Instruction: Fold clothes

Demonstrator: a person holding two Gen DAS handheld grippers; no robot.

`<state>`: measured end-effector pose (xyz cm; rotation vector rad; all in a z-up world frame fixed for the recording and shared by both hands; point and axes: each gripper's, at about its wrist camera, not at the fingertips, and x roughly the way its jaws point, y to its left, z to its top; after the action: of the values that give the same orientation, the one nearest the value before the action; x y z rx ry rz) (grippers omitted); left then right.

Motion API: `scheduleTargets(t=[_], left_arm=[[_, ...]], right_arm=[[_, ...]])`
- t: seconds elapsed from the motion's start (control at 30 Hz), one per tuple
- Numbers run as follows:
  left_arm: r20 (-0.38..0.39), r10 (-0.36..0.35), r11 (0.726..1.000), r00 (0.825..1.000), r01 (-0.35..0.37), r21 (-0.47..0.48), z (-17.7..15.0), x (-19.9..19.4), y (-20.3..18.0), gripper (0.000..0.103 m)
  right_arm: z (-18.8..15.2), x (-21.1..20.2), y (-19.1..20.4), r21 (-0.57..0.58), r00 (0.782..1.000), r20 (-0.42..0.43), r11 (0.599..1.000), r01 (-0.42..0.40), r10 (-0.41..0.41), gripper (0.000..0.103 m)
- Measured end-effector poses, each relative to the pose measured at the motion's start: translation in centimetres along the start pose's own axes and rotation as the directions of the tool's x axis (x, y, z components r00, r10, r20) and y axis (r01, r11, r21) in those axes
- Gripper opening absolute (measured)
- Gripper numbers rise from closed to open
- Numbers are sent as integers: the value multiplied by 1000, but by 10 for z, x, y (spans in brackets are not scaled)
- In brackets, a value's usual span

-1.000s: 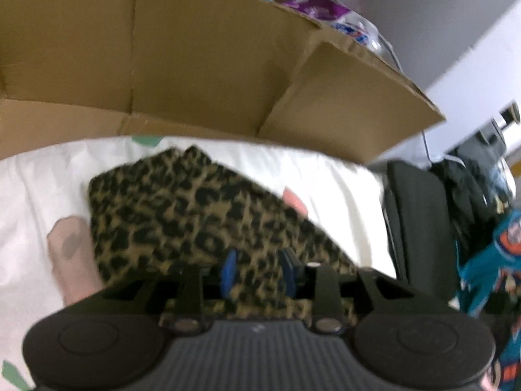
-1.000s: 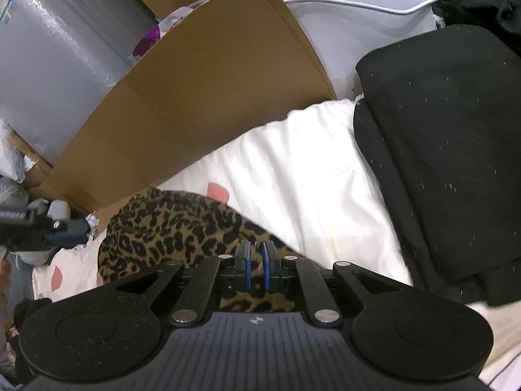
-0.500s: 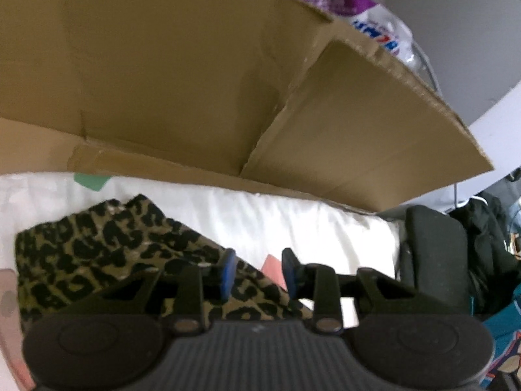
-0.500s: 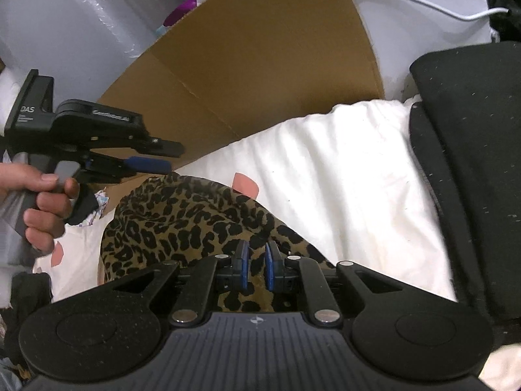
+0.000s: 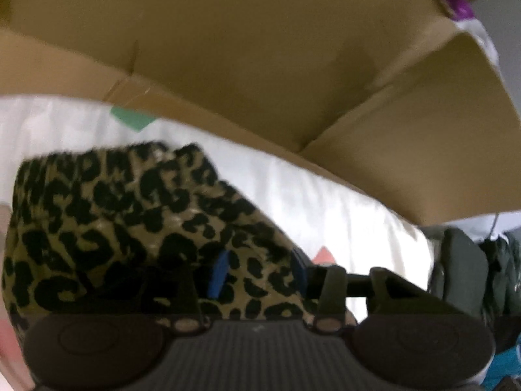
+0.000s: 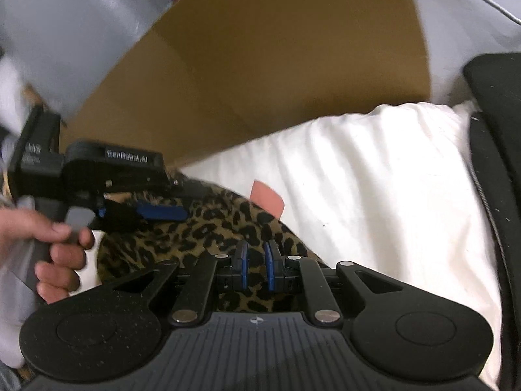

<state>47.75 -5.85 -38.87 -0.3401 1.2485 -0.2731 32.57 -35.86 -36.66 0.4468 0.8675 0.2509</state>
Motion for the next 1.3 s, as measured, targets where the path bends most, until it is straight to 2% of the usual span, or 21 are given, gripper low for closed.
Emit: scheduleTargets(t=[0.1, 0.13, 0.17, 0.2, 0.23, 0.4, 0.6, 0.67, 0.73, 0.77, 0.8, 0.83, 0.93, 1.03, 1.13, 1.3], left_arm=[[-8, -2, 999, 1000, 2, -38, 0, 3, 7, 46], [-11, -2, 999, 1000, 2, -48, 1, 4, 8, 46], [-15, -2, 998, 1000, 1, -59, 1, 6, 9, 46], [-20, 2, 998, 1000, -3, -63, 2, 7, 9, 46], [-27, 9, 998, 1000, -11, -61, 3, 9, 8, 46], [-56, 35, 999, 998, -37, -27, 8, 18, 1, 49], [-84, 108, 987, 991, -97, 132, 10, 27, -21, 48], [-92, 131, 978, 987, -114, 176, 11, 29, -27, 47], [-104, 151, 973, 983, -129, 193, 13, 30, -30, 45], [-110, 161, 970, 981, -137, 199, 15, 30, -31, 41], [-116, 168, 970, 979, -144, 197, 17, 30, -31, 37], [-126, 166, 973, 978, -141, 182, 19, 28, -30, 33], [-141, 130, 985, 981, -112, 130, 26, 20, -26, 28], [-148, 96, 993, 984, -84, 84, 31, 14, -26, 28], [-171, 59, 998, 983, -53, 43, 36, 11, -32, 28], [-216, 95, 994, 972, -81, 73, 34, 21, -43, 33]], right_arm=[[-1, 8, 2, -38, 1000, -14, 999, 25, -26, 11], [-1, 9, 2, -49, 999, -14, 998, 31, -32, 15], [-1, 9, 3, -61, 999, -15, 997, 37, -38, 19], [-1, 10, 3, -80, 999, -16, 996, 44, -45, 35], [-2, 11, 3, -100, 998, -17, 994, 50, -52, 42], [-3, 21, 1, -181, 996, -51, 981, 67, -77, 42], [-10, 28, 0, -264, 994, -84, 964, 44, -68, 42], [-10, 30, 1, -283, 994, -86, 958, 41, -68, 40], [-11, 30, 2, -297, 994, -90, 954, 34, -63, 29], [-11, 30, 3, -308, 994, -90, 951, 33, -64, 25], [-11, 28, 2, -307, 994, -90, 951, 27, -58, 8], [-11, 27, 2, -305, 995, -89, 952, 22, -52, 1], [-12, 16, -1, -278, 998, -65, 961, -3, -15, 0], [-13, 4, -3, -242, 999, -29, 970, -25, 18, 0], [-15, -1, 3, -271, 999, -16, 962, -31, 28, 0], [-19, -11, 11, -318, 999, 7, 947, -39, 44, 0]])
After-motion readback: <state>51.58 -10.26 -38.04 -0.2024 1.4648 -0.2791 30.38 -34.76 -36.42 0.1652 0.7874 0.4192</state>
